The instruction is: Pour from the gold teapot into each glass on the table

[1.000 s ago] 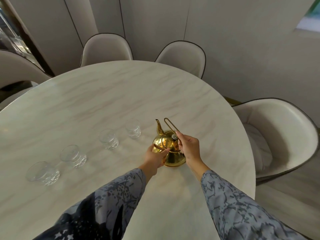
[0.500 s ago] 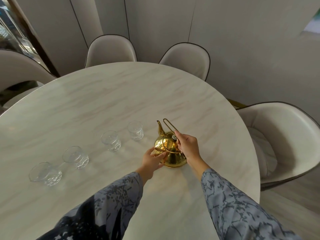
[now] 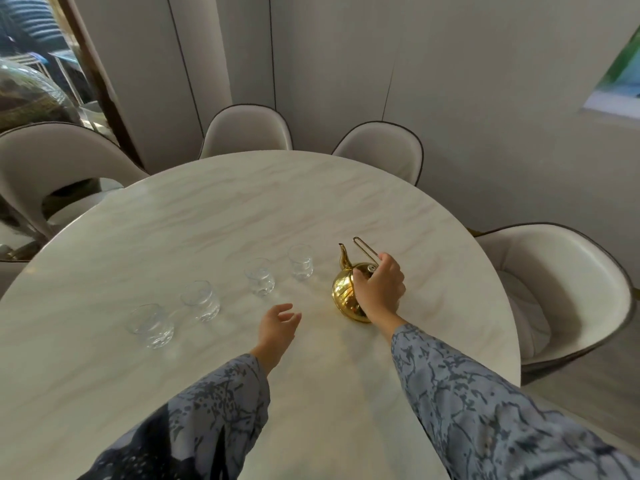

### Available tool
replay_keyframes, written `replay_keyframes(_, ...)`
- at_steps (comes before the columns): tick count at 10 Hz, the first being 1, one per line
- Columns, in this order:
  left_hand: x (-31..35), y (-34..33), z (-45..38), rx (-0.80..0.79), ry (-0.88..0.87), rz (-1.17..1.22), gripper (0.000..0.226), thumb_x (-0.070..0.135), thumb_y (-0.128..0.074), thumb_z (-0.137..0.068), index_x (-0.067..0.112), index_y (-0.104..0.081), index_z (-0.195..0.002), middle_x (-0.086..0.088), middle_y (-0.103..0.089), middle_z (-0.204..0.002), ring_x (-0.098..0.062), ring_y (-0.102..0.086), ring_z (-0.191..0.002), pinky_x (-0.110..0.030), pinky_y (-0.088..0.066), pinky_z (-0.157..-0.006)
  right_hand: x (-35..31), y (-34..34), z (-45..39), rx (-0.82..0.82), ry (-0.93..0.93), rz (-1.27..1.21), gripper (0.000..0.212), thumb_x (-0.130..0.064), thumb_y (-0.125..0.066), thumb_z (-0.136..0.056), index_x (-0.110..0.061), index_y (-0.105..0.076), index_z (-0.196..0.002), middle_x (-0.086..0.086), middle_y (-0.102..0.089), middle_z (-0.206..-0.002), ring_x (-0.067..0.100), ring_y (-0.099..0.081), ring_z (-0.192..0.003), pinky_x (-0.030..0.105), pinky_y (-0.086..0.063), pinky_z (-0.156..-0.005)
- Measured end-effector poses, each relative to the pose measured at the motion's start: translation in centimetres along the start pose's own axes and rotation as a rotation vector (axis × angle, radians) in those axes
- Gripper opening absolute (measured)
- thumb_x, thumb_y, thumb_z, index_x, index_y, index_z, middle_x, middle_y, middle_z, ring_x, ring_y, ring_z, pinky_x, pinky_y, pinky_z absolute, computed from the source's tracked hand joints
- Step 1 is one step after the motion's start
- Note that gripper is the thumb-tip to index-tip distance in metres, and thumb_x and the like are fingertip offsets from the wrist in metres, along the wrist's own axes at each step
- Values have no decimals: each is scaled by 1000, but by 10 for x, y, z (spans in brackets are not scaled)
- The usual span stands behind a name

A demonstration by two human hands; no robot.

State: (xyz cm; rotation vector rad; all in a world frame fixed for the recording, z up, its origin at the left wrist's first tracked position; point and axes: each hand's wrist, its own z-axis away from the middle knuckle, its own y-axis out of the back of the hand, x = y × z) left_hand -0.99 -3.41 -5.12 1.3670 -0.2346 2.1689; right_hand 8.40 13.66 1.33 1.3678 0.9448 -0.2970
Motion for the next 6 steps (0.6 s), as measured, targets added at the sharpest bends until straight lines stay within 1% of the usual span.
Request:
replay_keyframes(1,-1,28,13,31,-35,-33,38,17,-67,-91,9,-58,-127,-11,-69,-108,-28,-67,-94,-44,-57,-89,-13,-9,29,-55,114,110,54,-31,-61,-90,-16,-41,-138,7,-43,-146,28,-33,-139,51,-24,-114)
replay_keyframes(2,5,56,29,56,-74,-77,40,18,-70,-89,8,-59,-127,-14,-69,-113,-30,-67,-98,-46,-56,-93,-29,-15,55,-168,193,209,56,-31,-59,-90,-15,-38,-140,7,-39,-149,28,-28,-142,53,-20,-117)
replay_keyframes(3,21,79,47,101,-168,-168,41,16,-69,-89,8,-59,-128,-12,-65,-121,-24,-63,-98,-35,-52,-85,-46,-18,77,-200,328,297,55,-29,-58,-90,-13,-39,-139,8,-40,-147,28,-32,-140,50,-24,-116)
replay_keyframes(4,38,99,60,129,-244,-279,48,16,-70,-89,5,-56,-133,-11,-61,-132,-28,-62,-116,-33,-49,-95,-67,-13,90,-233,408,337,55,-25,-56,-91,-9,-39,-140,9,-40,-148,27,-33,-140,46,-27,-116)
replay_keyframes(5,57,118,65,169,-326,-384,58,20,-72,-87,6,-51,-139,-14,-54,-143,-30,-53,-130,-37,-42,-110,-91,-8,91,-228,480,380,60,-26,-54,-93,-7,-33,-146,12,-32,-156,29,-26,-146,47,-25,-119)
replay_keyframes(6,78,133,72,200,-384,-452,63,22,-69,-90,6,-44,-145,-14,-44,-151,-30,-42,-140,-36,-33,-115,-117,2,91,-240,495,443,67,-28,-53,-96,-6,-23,-152,14,-19,-164,31,-15,-152,48,-19,-122)
